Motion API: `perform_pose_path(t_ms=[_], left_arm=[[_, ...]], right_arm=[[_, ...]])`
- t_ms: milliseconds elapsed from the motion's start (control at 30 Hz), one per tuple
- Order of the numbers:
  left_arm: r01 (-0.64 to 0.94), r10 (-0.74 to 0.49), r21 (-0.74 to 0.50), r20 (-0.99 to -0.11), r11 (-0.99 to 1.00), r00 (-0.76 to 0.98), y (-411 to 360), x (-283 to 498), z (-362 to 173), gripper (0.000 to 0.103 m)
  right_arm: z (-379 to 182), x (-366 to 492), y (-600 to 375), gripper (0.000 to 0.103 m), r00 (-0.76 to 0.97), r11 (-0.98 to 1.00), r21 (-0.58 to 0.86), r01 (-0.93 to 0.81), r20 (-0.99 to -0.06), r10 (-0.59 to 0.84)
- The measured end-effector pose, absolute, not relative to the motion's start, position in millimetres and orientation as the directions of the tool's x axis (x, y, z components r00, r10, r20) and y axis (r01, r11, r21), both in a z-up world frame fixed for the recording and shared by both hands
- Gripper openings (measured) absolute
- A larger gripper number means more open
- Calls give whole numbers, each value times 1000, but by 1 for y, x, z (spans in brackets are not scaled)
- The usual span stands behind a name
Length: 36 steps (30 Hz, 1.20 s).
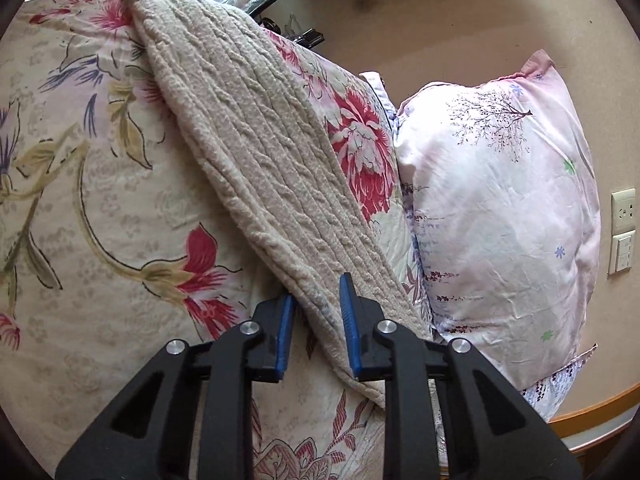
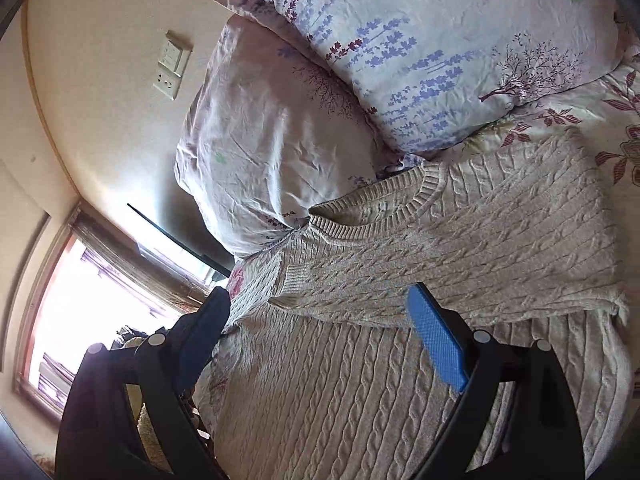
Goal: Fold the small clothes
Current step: 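Reach the left gripper to the other sleeve and close on it, then fold the held sleeve across the sweater body and open the left gripper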
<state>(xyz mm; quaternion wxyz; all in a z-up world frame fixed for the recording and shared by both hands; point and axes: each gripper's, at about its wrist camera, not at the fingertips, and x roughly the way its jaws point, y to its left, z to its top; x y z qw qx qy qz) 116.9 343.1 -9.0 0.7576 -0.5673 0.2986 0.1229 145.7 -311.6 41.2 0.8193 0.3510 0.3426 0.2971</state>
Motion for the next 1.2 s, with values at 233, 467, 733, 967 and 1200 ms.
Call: perform_pose_path(t_ms=[233, 467, 733, 967, 1200], left_arm=[[-423, -152, -803, -521, 419, 840, 334, 124, 21, 6], [-110, -307, -789, -358, 604, 882, 253, 147, 98, 6], [226, -553, -625, -396, 748, 733, 84, 181, 106, 6], [230, -534, -491, -670, 840, 516, 20, 185, 24, 26], [174, -513, -559, -534, 810, 672, 99, 135, 54, 86]], right_arm=[[41, 134, -332, 92, 631, 593, 769, -238, -342, 696], [45, 123, -351, 92, 673, 615, 756, -225, -336, 659], [36, 116, -359, 92, 677, 621, 761, -190, -356, 643], [34, 109, -368, 92, 684, 636, 751, -178, -370, 628], [24, 108, -390, 92, 733, 678, 723, -132, -390, 558]])
